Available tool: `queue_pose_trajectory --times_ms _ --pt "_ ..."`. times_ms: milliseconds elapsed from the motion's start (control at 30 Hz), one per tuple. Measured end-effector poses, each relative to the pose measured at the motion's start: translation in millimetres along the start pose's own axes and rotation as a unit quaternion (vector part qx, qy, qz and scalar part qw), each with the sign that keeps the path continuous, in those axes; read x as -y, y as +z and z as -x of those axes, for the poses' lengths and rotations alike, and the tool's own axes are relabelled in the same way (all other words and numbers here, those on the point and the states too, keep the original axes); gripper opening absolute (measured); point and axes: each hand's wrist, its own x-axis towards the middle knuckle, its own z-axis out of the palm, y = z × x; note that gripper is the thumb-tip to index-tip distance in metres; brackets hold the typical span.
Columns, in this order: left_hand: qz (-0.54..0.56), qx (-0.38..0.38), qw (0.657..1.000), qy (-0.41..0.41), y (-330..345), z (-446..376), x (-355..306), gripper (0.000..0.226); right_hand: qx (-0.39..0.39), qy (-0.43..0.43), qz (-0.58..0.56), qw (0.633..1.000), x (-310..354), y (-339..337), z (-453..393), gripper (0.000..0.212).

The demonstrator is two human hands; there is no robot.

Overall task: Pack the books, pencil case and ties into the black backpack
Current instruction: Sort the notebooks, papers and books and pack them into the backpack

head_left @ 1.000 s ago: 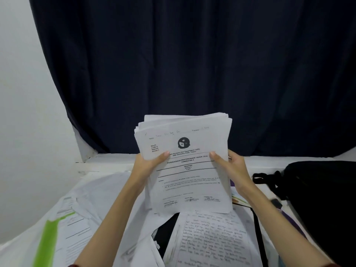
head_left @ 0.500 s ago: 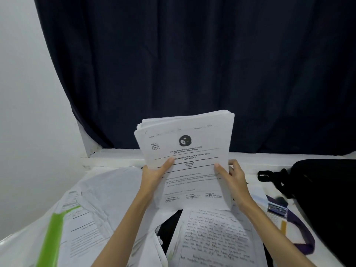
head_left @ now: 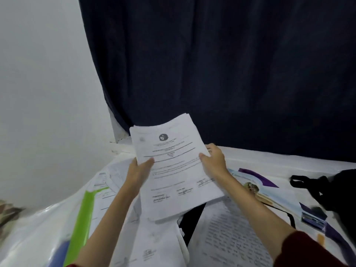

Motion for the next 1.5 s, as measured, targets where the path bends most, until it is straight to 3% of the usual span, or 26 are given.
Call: queue_pose_trajectory --times_ms 67,167,200,300,400,467,567,633,733,833,933,1067,1133,1200,1333,1500 --pt "-0.036 -0.025 0.996 -0.084 -16.4 -1.3 18.9 0.053 0.047 0.005 0.052 0.998 -1.4 27.5 -3.4 0.015" --pt "-0.266 -0.029 0.949 -0.169 -28.2 3.1 50.4 0.083 0.119 -0.008 0.161 0.98 -13.1 60.1 -6.4 0.015" --pt "-0.267 -0.047 0.947 -0.174 -29.7 2.9 58.0 0.086 0.129 -0.01 0.183 0.975 -18.2 66.7 -9.5 0.014" --pt "-0.112 -0.142 0.973 -0.145 -28.3 4.0 59.2 0.086 0.158 0.012 0.229 0.961 -34.0 74.9 -23.8 0.015" --pt "-0.002 -0.237 0.959 -0.153 -35.1 -6.5 59.9 0.087 0.223 0.062 0.282 0.931 -58.5 76.8 -32.0 0.038" --pt "0.042 -0.254 0.947 -0.191 -45.0 -17.1 63.1 0.074 0.245 0.107 0.243 0.932 -72.8 79.0 -29.1 0.043" --pt "0.06 -0.172 0.958 -0.222 -52.3 -22.1 58.6 0.031 0.213 0.107 0.221 0.946 -84.0 82.6 -27.2 0.044" --pt "0.063 -0.144 0.962 -0.222 -51.0 -25.2 59.7 0.035 0.191 0.096 0.232 0.949 -83.8 82.3 -28.5 0.043" --pt "0.074 -0.125 0.971 -0.19 -44.9 -27.6 57.4 0.059 0.185 0.1 0.224 0.952 -82.3 80.9 -30.9 0.036" --pt "0.123 -0.121 0.963 -0.209 -41.5 -27.1 55.5 0.044 0.196 0.111 0.208 0.952 -79.3 79.3 -29.3 0.037" --pt "0.164 -0.058 0.954 -0.245 -44.8 -26.2 50.6 0.037 0.198 0.124 0.198 0.952 -77.8 77.2 -30.6 0.044" --pt "0.11 -0.041 0.98 -0.158 -45.8 -35.0 35.4 0.059 0.2 0.149 0.149 0.957 -74.5 71.2 -36.0 0.038" --pt "0.1 -0.028 0.988 -0.11 -40.7 -35.4 21.2 0.05 0.206 0.165 0.08 0.961 -70.0 65.4 -36.8 0.036" --pt "0.116 -0.005 0.991 -0.06 -36.3 -31.2 1.6 0.024 0.209 0.18 -0.023 0.961 -60.3 54.8 -34.9 0.04" --pt "0.13 0.102 0.984 0.062 -34.2 -17.6 -38.1 0.034 0.213 0.137 -0.184 0.95 -33.6 7.8 -30.4 0.044" --pt "0.08 0.225 0.965 0.109 -21.6 -3.9 -68.6 0.065 0.228 0.041 -0.225 0.946 -12.5 -52.5 -23.2 0.086"
